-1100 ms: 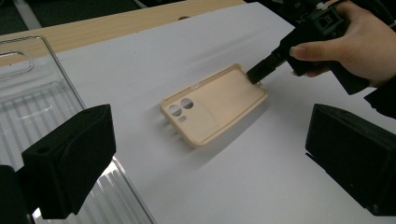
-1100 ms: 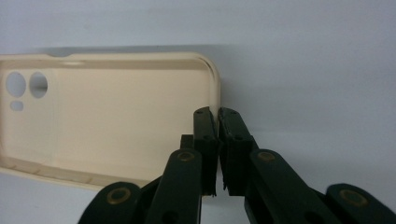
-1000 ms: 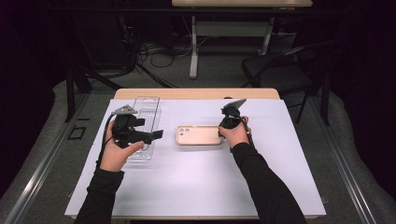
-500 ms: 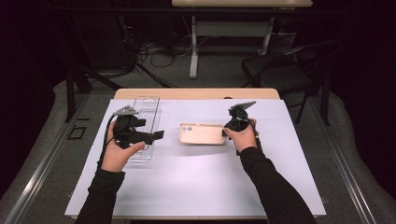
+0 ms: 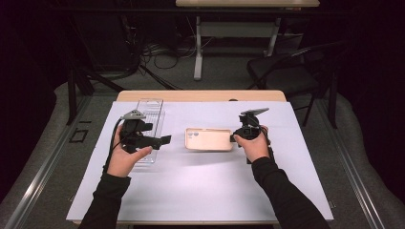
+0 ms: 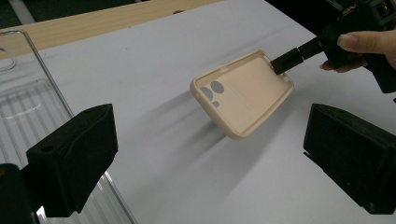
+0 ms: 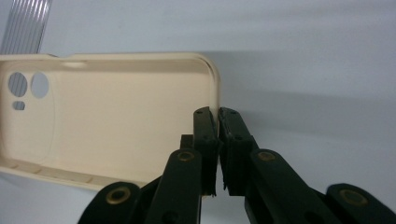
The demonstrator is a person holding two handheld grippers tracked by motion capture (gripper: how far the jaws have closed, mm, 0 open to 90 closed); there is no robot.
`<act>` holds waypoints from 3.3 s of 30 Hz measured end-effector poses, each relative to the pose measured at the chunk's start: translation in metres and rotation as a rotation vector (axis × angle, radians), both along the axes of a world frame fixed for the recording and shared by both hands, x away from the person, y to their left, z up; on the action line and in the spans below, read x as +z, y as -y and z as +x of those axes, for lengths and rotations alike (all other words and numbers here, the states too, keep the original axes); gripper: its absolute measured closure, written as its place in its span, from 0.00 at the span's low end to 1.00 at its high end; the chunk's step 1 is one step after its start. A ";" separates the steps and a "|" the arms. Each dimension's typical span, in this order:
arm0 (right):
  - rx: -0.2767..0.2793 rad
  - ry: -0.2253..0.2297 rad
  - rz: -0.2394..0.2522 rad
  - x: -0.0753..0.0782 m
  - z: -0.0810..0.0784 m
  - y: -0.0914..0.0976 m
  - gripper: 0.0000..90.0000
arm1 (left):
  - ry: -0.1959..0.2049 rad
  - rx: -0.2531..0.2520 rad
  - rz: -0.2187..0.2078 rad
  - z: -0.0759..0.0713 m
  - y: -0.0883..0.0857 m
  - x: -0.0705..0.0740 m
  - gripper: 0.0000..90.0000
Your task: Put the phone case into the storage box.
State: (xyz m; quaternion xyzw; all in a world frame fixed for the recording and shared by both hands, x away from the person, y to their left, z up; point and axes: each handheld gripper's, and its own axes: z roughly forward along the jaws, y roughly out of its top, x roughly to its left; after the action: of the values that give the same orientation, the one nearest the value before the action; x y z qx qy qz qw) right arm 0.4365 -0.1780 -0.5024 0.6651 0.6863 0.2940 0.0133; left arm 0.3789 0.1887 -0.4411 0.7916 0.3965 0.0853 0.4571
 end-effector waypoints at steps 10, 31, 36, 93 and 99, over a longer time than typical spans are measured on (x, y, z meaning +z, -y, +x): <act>0.027 0.055 0.027 0.003 -0.017 -0.002 0.96 | 0.004 -0.003 0.004 -0.002 0.008 -0.002 0.05; 0.006 0.123 0.116 0.004 -0.033 0.000 0.96 | 0.036 0.058 -0.045 -0.013 0.028 -0.011 0.09; -0.002 0.127 0.137 0.005 -0.033 -0.001 0.96 | 0.024 0.079 -0.072 -0.017 0.035 -0.017 0.11; -0.012 0.139 0.248 0.001 -0.039 -0.010 0.96 | -0.095 0.136 -0.298 -0.034 0.060 -0.068 0.52; -0.010 0.132 0.250 0.002 -0.040 -0.011 0.96 | -0.110 0.125 -0.318 -0.034 0.060 -0.069 0.59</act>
State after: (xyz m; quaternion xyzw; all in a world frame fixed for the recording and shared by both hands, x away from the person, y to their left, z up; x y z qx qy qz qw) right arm 0.3961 -0.1667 -0.5004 0.6439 0.6388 0.4204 -0.0231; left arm 0.3454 0.1286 -0.5104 0.6865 0.4778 0.0065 0.5480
